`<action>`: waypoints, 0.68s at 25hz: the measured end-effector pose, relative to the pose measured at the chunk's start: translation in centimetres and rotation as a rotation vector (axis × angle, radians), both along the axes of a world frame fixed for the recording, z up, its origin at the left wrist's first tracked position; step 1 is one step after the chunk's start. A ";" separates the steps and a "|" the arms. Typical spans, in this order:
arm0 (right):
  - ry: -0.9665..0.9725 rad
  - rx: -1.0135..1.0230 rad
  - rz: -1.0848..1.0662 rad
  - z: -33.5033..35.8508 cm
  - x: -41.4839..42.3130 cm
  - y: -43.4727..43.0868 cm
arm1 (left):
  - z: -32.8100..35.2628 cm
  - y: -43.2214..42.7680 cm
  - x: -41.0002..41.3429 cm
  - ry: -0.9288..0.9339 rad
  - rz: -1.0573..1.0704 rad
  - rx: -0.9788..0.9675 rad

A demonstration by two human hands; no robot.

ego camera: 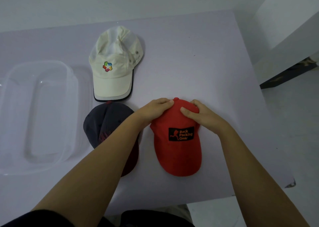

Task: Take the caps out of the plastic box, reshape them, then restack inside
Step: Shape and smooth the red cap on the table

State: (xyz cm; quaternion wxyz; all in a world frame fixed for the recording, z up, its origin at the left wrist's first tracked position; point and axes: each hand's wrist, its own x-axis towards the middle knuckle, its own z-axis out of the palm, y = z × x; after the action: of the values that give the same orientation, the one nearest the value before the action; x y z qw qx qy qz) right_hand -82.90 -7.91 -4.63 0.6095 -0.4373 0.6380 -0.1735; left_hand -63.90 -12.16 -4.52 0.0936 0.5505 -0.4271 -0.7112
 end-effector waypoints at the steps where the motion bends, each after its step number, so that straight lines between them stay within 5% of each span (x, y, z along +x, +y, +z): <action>1: -0.028 0.009 0.002 0.1 0.0 -0.1 | 0.1 0.0 0.1 0.040 -0.003 -0.021; 5: -0.161 -0.007 0.012 0.6 0.0 -0.6 | 0.5 0.0 0.2 0.112 -0.022 -0.058; 10: -0.174 -0.037 -0.169 -0.3 -0.2 -0.7 | -0.3 1.1 0.2 -0.266 0.122 -0.346; 14: -0.186 -0.076 -0.370 -0.6 -0.7 -1.1 | -1.7 3.8 0.5 0.006 0.301 -0.289; 17: -0.234 -0.072 -0.475 -0.3 -0.2 -1.3 | -1.6 4.6 -0.2 -0.024 0.267 -0.411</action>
State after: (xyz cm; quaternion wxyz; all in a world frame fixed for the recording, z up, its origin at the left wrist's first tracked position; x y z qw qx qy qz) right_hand -83.07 -9.24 -4.91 0.6054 -0.2739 0.6412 -0.3838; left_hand -64.13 -7.53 -6.10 0.2919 0.5798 -0.4874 -0.5840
